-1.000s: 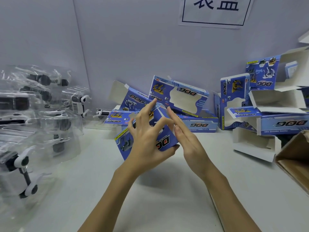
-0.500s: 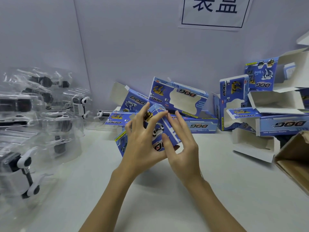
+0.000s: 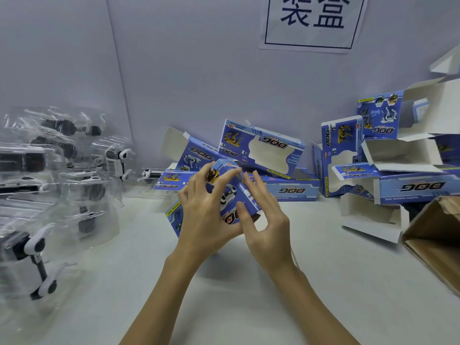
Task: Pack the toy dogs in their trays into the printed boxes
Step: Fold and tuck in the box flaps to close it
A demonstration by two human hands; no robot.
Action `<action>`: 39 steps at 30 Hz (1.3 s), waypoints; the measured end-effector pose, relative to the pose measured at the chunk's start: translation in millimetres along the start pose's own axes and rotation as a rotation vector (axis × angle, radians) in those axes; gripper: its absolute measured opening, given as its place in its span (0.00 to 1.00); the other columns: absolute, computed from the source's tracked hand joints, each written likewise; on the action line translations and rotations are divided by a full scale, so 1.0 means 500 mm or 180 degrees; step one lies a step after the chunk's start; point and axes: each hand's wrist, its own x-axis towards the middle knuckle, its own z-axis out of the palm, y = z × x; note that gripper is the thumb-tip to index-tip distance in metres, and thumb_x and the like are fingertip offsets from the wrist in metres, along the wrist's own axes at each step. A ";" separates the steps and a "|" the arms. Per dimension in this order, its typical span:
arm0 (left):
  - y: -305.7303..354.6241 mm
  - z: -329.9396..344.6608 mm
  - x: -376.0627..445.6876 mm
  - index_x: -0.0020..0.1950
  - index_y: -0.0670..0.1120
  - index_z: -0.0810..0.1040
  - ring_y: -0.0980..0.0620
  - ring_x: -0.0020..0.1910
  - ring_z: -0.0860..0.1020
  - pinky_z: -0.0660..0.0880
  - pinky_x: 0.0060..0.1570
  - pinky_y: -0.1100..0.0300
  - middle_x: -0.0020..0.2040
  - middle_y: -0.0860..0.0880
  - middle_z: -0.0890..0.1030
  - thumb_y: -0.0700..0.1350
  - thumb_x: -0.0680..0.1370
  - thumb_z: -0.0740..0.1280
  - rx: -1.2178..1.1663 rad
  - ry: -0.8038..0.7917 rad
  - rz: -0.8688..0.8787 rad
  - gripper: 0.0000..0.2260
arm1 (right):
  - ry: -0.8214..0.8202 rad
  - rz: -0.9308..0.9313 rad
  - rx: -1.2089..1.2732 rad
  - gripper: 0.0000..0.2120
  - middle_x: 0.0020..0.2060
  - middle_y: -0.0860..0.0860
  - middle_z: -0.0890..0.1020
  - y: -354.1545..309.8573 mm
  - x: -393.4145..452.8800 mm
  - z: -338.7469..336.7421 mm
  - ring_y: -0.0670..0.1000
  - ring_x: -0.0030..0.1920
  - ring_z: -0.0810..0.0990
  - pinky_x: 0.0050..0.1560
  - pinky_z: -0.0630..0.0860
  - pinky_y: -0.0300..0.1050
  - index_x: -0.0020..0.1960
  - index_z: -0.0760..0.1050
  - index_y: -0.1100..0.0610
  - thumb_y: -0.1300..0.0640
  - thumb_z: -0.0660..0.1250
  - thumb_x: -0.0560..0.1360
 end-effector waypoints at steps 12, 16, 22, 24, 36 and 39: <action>0.001 0.005 -0.001 0.75 0.58 0.71 0.45 0.76 0.67 0.62 0.72 0.44 0.79 0.47 0.64 0.65 0.69 0.73 -0.0020 -0.0071 0.0074 0.35 | -0.0122 0.0292 0.0224 0.23 0.82 0.47 0.62 0.003 0.005 -0.006 0.43 0.81 0.62 0.63 0.82 0.49 0.76 0.72 0.45 0.59 0.67 0.83; 0.000 0.000 0.006 0.73 0.54 0.72 0.49 0.76 0.67 0.63 0.72 0.43 0.77 0.48 0.67 0.66 0.68 0.73 -0.0193 0.0032 0.0085 0.36 | -0.0313 0.0347 0.0251 0.21 0.81 0.45 0.64 0.002 0.012 -0.014 0.39 0.78 0.64 0.63 0.79 0.37 0.72 0.74 0.39 0.57 0.68 0.83; -0.012 0.003 -0.011 0.83 0.66 0.46 0.46 0.85 0.45 0.50 0.73 0.28 0.86 0.54 0.42 0.77 0.66 0.70 0.0213 -0.1025 -0.0084 0.53 | -0.0086 0.0829 0.0307 0.19 0.71 0.42 0.79 0.024 0.031 -0.041 0.46 0.73 0.75 0.67 0.77 0.43 0.73 0.76 0.42 0.51 0.68 0.83; -0.030 0.006 -0.016 0.81 0.71 0.43 0.48 0.84 0.50 0.56 0.73 0.32 0.85 0.53 0.47 0.77 0.67 0.71 0.0421 -0.1462 -0.0260 0.52 | 0.0178 0.1348 0.0238 0.15 0.61 0.42 0.85 0.032 0.040 -0.055 0.45 0.59 0.84 0.60 0.82 0.46 0.68 0.81 0.43 0.46 0.67 0.83; -0.080 -0.022 -0.007 0.60 0.59 0.86 0.57 0.57 0.84 0.84 0.52 0.57 0.57 0.60 0.86 0.56 0.65 0.84 -0.1743 -0.0999 -0.1157 0.24 | -0.0859 0.1380 0.0561 0.26 0.62 0.43 0.83 0.072 0.042 -0.078 0.44 0.59 0.85 0.53 0.85 0.45 0.75 0.68 0.31 0.39 0.68 0.78; -0.062 -0.012 -0.009 0.69 0.59 0.79 0.58 0.57 0.83 0.82 0.53 0.60 0.57 0.59 0.84 0.61 0.69 0.79 -0.1426 -0.0377 -0.0852 0.29 | -0.0218 0.1992 0.0392 0.22 0.52 0.47 0.86 0.080 0.041 -0.070 0.45 0.47 0.88 0.42 0.87 0.50 0.67 0.75 0.39 0.35 0.69 0.75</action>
